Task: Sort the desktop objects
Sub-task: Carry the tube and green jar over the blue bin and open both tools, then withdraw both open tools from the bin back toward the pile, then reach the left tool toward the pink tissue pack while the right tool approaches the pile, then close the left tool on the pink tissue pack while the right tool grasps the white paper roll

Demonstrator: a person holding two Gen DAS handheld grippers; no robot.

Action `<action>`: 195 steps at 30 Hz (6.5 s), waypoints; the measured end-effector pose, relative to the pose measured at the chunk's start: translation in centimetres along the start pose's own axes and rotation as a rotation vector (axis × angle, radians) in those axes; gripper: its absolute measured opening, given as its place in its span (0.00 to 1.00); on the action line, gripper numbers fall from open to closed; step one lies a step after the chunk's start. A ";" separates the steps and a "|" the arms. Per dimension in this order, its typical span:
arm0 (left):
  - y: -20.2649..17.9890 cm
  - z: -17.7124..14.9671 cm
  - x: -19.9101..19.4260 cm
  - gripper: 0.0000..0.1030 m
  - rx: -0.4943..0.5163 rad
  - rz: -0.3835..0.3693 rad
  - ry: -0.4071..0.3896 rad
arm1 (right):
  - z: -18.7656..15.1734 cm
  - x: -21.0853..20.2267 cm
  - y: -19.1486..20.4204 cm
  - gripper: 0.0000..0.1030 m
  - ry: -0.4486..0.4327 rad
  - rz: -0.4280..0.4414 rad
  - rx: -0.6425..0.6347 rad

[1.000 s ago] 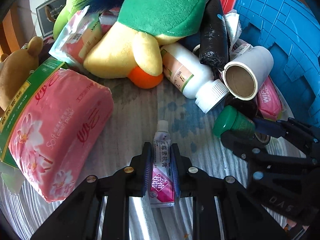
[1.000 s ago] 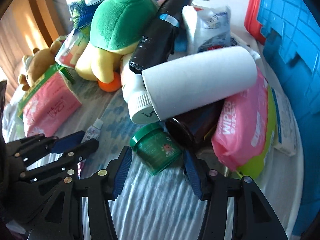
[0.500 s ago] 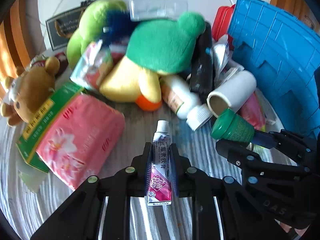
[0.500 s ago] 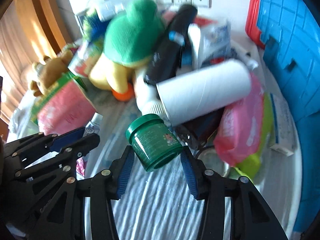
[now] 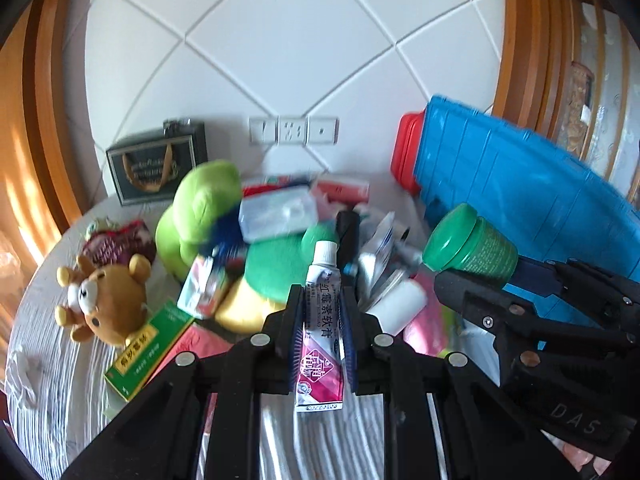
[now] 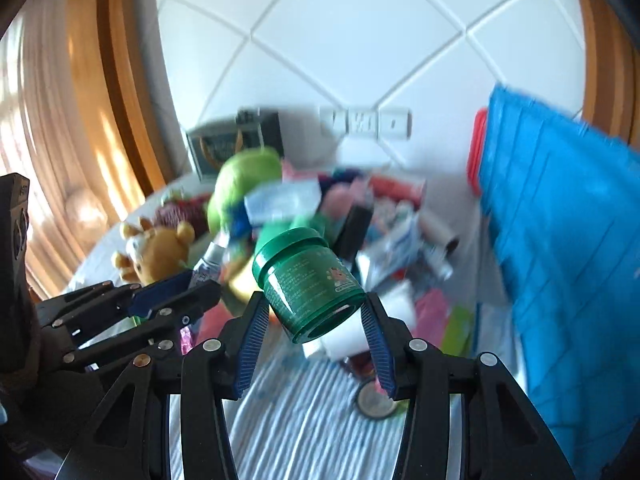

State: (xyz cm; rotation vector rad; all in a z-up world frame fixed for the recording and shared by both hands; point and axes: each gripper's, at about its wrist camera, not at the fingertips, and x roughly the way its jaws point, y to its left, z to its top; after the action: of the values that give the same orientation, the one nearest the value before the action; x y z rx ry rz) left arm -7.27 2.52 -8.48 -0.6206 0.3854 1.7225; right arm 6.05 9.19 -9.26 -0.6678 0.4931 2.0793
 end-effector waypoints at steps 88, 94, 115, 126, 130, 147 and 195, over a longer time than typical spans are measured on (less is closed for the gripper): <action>-34.0 16.8 -2.9 0.31 -0.006 0.008 -0.011 | 7.6 -17.5 -38.3 1.00 0.062 -0.053 -0.058; -27.6 14.0 -8.1 0.60 -0.056 0.172 -0.114 | 7.8 -19.4 -33.2 1.00 -0.026 0.063 -0.075; 5.4 4.1 -8.6 0.60 -0.137 0.326 -0.007 | 7.3 -10.2 -5.9 1.00 0.008 0.127 -0.036; 11.5 -2.9 4.2 0.60 -0.085 0.165 0.350 | 0.7 1.6 -5.3 1.00 0.334 -0.046 0.121; 12.1 -5.2 8.2 0.60 -0.088 0.141 0.443 | -2.0 4.8 -7.6 1.00 0.428 -0.097 0.194; 11.4 -7.4 16.7 0.88 0.041 0.214 0.593 | -6.6 10.7 -11.6 1.00 0.578 -0.135 0.308; 8.0 -14.2 4.7 0.88 -0.253 0.195 0.577 | -9.1 14.8 1.9 0.76 0.649 0.114 -0.027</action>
State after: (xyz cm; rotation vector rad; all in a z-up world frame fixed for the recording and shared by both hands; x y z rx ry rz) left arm -12.92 -3.62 -23.21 -1.3100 0.6512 1.7693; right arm -0.08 12.24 -25.32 -1.3677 0.8779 1.9443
